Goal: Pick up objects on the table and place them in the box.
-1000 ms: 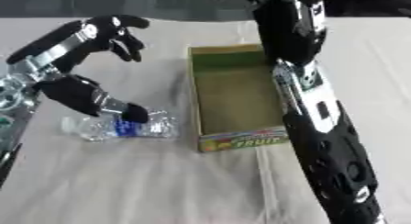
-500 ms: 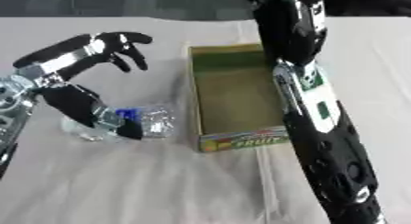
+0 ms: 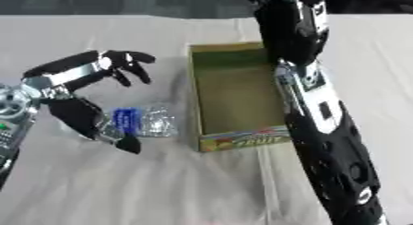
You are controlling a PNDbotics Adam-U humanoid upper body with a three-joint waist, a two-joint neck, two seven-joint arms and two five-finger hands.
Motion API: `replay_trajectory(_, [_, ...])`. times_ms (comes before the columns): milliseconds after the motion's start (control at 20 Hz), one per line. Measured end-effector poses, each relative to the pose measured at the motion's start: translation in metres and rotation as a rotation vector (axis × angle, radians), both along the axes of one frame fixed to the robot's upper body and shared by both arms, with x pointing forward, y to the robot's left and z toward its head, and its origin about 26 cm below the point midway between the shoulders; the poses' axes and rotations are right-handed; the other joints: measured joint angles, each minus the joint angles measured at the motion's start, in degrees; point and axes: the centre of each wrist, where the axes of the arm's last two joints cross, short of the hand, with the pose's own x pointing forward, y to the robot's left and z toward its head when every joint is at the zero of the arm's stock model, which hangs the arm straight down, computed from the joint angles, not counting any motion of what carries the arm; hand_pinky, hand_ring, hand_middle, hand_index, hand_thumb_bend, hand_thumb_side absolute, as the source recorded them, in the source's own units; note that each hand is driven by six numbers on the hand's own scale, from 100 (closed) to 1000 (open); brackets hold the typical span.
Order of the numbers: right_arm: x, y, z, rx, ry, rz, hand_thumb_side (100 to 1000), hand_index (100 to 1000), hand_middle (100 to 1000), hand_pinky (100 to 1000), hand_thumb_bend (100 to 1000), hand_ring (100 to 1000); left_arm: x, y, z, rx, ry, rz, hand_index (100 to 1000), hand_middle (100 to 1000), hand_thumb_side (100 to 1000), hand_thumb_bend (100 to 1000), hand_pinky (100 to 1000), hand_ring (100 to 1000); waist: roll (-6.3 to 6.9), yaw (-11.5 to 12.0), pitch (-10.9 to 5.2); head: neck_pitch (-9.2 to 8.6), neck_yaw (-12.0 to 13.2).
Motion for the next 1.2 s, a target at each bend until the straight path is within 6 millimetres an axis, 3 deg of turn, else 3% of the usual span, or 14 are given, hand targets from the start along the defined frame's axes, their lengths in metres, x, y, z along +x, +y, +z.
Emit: replay_trajectory(1200, [0.0, 0.0, 0.0, -0.012, -0.004, 0.01, 1000, 922, 881, 614, 419, 834, 0.002, 0.005, -0.016, 0.06, 0.025, 0.006, 972, 719, 486, 834, 772, 872, -0.03, -0.6, 0.58, 0.0, 0.92])
